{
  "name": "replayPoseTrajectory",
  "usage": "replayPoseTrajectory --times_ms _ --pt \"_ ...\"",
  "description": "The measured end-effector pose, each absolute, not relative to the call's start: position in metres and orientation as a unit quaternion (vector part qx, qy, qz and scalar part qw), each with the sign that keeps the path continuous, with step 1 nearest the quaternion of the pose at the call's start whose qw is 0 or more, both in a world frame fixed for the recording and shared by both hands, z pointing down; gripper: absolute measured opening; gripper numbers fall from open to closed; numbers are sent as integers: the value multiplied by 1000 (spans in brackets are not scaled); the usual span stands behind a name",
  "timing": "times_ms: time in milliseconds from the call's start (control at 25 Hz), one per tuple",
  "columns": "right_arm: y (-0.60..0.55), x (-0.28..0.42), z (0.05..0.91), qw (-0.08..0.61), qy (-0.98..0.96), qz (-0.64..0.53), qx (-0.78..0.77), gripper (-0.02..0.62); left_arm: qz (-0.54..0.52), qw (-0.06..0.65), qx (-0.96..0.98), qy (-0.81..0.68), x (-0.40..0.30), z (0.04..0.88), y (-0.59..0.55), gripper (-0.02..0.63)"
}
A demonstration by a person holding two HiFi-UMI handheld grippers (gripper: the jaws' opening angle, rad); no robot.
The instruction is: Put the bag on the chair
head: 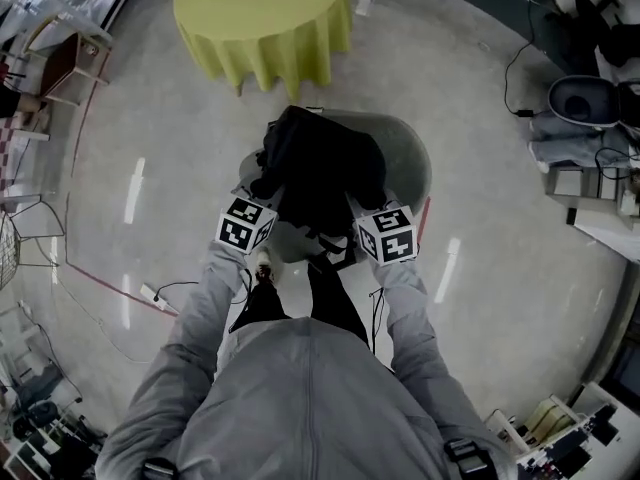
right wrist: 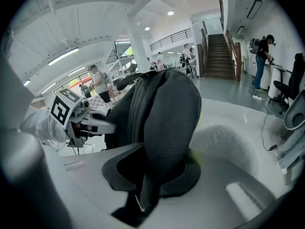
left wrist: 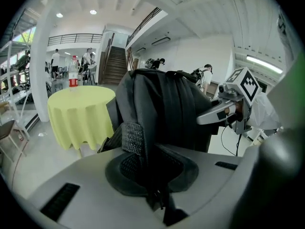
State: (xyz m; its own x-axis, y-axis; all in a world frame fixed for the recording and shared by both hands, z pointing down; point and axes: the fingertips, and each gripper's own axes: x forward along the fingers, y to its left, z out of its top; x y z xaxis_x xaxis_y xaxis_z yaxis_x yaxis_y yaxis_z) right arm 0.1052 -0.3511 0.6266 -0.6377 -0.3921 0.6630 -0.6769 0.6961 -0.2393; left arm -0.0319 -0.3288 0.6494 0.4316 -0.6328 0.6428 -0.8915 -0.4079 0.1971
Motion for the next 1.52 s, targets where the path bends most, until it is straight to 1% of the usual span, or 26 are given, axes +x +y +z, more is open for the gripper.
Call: replayPoseTrajectory --times_ms 200,560,1000,1120,1160,1240,1320,1440,1520 --pt "-376 106 679 330 -856 270 293 78 269 292 789 -469 -34 697 -360 41" --pt "-412 109 738 351 -835 305 296 78 293 329 770 -462 -34 754 -394 43" --pt "-435 120 778 358 -811 341 312 89 324 333 762 -452 -26 792 -417 45" --pt "-440 126 785 366 -801 348 321 104 320 335 768 -442 -21 797 -423 58" --pt "-441 127 787 370 -798 348 323 118 314 341 773 -433 -19 798 -424 73" --pt "-442 130 790 377 -792 348 330 154 309 355 780 -412 -16 801 -424 138" --pt "-441 136 791 377 -786 350 343 201 311 362 783 -400 -18 804 -422 155" --pt "-434 148 786 372 -778 352 365 210 301 381 777 -401 -24 806 -415 167" --pt "-428 155 780 370 -773 346 381 210 299 380 771 -415 -32 803 -409 173"
